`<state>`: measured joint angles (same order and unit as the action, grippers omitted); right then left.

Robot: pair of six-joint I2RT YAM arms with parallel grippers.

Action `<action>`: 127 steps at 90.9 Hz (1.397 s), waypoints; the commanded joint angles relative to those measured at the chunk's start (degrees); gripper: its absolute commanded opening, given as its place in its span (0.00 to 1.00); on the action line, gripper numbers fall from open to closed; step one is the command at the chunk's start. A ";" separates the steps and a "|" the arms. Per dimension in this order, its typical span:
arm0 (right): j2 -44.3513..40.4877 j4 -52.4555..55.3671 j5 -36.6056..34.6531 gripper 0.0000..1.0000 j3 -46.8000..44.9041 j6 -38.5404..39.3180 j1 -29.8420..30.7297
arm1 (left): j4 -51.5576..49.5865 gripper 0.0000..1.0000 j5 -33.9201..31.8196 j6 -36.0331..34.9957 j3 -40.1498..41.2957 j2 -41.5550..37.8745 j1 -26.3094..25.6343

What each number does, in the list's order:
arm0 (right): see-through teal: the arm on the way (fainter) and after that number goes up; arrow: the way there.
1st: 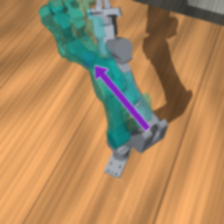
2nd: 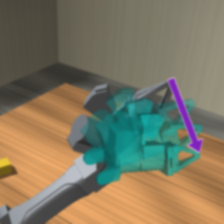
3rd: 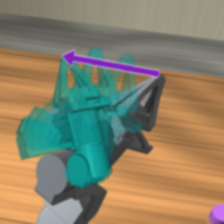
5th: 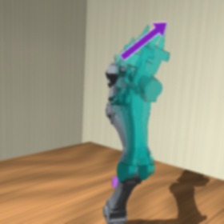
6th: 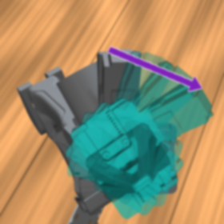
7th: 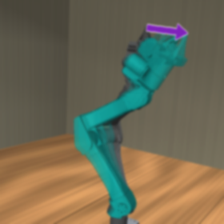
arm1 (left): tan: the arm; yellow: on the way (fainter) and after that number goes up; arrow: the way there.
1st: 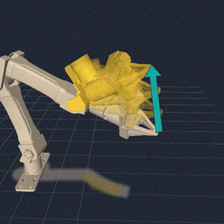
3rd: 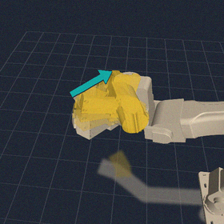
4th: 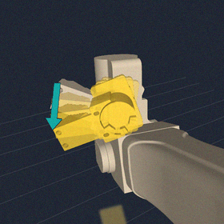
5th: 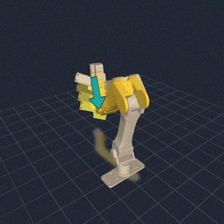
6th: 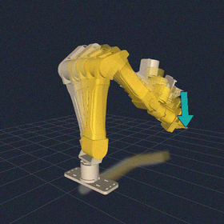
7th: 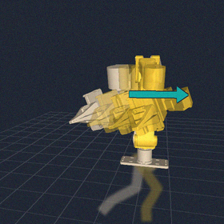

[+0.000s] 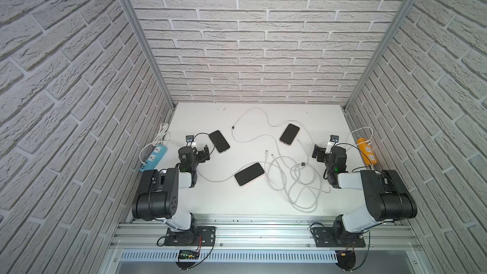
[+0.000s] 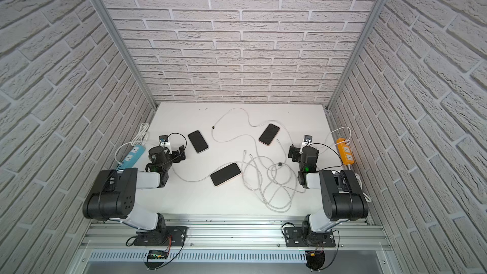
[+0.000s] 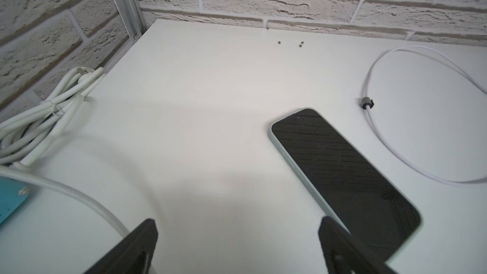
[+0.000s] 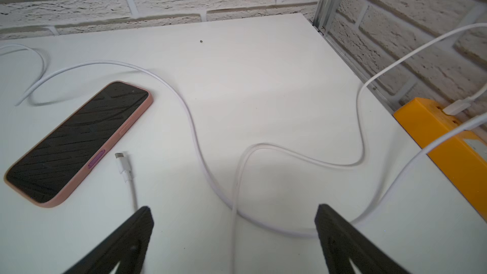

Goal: Plug the charging cable into the phone
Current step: Pick up the phone at the center of the board.

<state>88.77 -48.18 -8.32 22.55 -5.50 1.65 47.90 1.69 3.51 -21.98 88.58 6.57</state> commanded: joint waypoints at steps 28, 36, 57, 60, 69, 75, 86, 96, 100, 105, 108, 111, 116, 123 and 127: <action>-0.88 -1.47 0.23 0.99 0.01 0.72 0.02 | 1.07 0.98 0.25 0.01 -0.82 -0.11 0.06; -0.89 -1.47 0.23 0.99 -0.02 0.71 0.01 | 1.06 0.98 0.20 0.00 -0.80 -0.07 0.05; -0.88 -1.47 0.26 0.99 0.02 0.74 -0.03 | 1.08 0.99 0.31 0.08 -0.81 -0.07 0.16; -0.93 -1.47 0.26 0.99 0.02 0.74 0.01 | 1.14 0.99 0.33 0.09 -0.79 -0.07 0.12; -0.88 -1.47 0.24 0.99 0.03 0.65 0.02 | 1.06 0.99 0.28 0.10 -0.79 -0.07 0.11; -0.88 -1.47 0.28 0.99 0.02 0.66 -0.04 | 0.69 0.98 -1.84 0.31 -1.05 -0.40 -0.16; -0.88 -1.47 0.28 0.99 0.04 0.65 -0.05 | -14.55 0.98 -13.12 1.43 -6.94 -6.90 -2.99; -0.72 -0.90 0.36 0.99 0.41 0.58 -0.02 | -27.18 0.99 -13.13 4.09 -12.44 -12.30 -3.09; -0.71 -0.85 0.35 0.99 0.48 0.57 -0.12 | -27.93 0.99 -16.19 9.26 -11.76 -14.82 -2.74; -0.71 -0.86 0.32 0.99 0.48 0.57 -0.13 | -31.29 0.99 -21.65 18.51 -11.47 -17.42 -1.29; -0.71 -0.87 0.32 0.99 0.40 0.52 -0.10 | -35.72 0.99 -27.61 26.91 -11.97 -18.04 -0.35; -0.78 -1.01 0.40 0.99 0.33 0.57 -0.13 | -41.67 0.99 -32.66 36.36 -13.08 -17.94 1.14; -1.07 -0.90 0.80 1.00 0.24 0.81 -0.07 | -46.71 0.98 -25.08 43.84 -14.71 -16.43 5.70; -2.87 6.02 1.65 0.96 3.03 1.65 0.27 | -51.05 0.99 -9.63 45.44 -20.25 -11.54 10.11; -5.36 17.76 0.85 0.95 7.36 1.27 0.75 | -58.30 0.98 -5.43 44.51 -26.56 -7.27 10.03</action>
<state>88.20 -45.23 -7.75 23.35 -5.19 1.67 7.18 -15.40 37.26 -39.46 73.91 14.41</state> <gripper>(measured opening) 0.960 0.985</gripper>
